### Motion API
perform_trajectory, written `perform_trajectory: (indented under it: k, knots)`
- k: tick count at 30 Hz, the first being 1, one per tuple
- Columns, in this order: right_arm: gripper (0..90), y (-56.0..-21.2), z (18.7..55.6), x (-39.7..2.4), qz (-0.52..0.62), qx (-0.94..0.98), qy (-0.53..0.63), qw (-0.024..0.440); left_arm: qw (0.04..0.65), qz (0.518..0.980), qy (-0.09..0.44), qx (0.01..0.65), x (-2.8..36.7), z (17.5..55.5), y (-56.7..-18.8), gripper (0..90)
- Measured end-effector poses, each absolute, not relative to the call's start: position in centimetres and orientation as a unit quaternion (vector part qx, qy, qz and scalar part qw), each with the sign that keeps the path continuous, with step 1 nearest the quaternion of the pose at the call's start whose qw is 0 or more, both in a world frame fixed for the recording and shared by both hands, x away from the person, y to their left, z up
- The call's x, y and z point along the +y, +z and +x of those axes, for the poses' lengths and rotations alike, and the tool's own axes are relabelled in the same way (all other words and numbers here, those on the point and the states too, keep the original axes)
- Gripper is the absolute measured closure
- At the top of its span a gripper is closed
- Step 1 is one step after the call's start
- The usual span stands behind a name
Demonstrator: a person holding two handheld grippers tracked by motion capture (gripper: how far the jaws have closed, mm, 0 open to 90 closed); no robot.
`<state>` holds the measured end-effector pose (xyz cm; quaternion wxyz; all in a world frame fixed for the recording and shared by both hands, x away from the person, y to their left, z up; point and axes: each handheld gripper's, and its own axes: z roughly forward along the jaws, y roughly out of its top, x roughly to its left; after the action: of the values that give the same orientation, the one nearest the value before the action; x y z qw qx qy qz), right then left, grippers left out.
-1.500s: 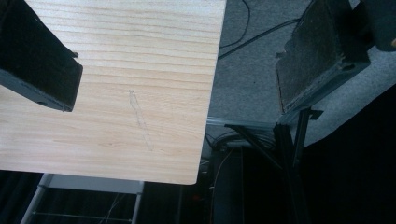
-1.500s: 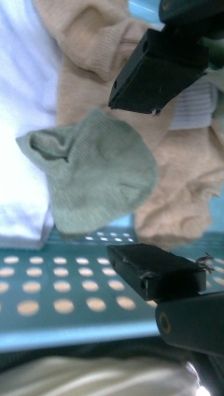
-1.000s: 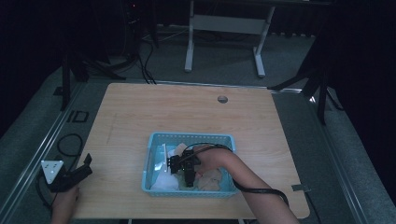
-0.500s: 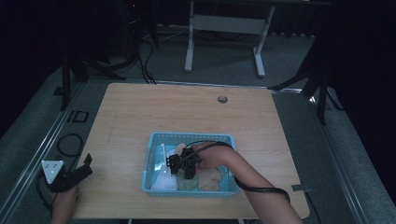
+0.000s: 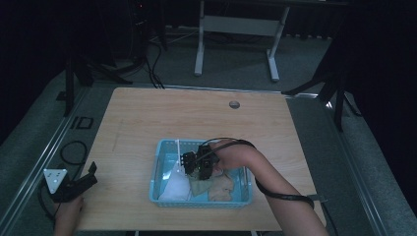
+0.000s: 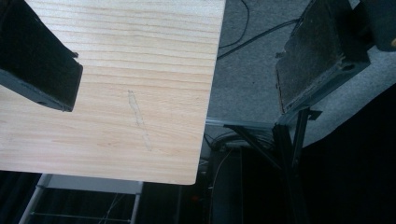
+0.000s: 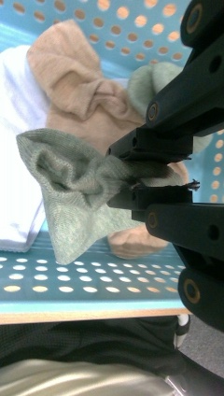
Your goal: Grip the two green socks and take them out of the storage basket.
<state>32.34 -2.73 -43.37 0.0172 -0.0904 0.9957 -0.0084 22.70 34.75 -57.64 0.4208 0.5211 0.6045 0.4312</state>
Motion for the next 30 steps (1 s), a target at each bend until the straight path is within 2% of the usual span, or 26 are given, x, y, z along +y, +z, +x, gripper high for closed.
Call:
perform_trajectory:
  k: [16,30]
  knots:
    - [78.6,-40.3,33.1,-5.7,-0.056,0.997,0.012,0.044,0.420,0.521,0.431,0.605,34.7,22.7,-57.6,0.7]
    - [78.6,-38.4,34.0,-12.9,0.006,0.998,0.032,0.048,0.420,0.521,0.432,0.604,34.7,22.7,-57.6,0.7]
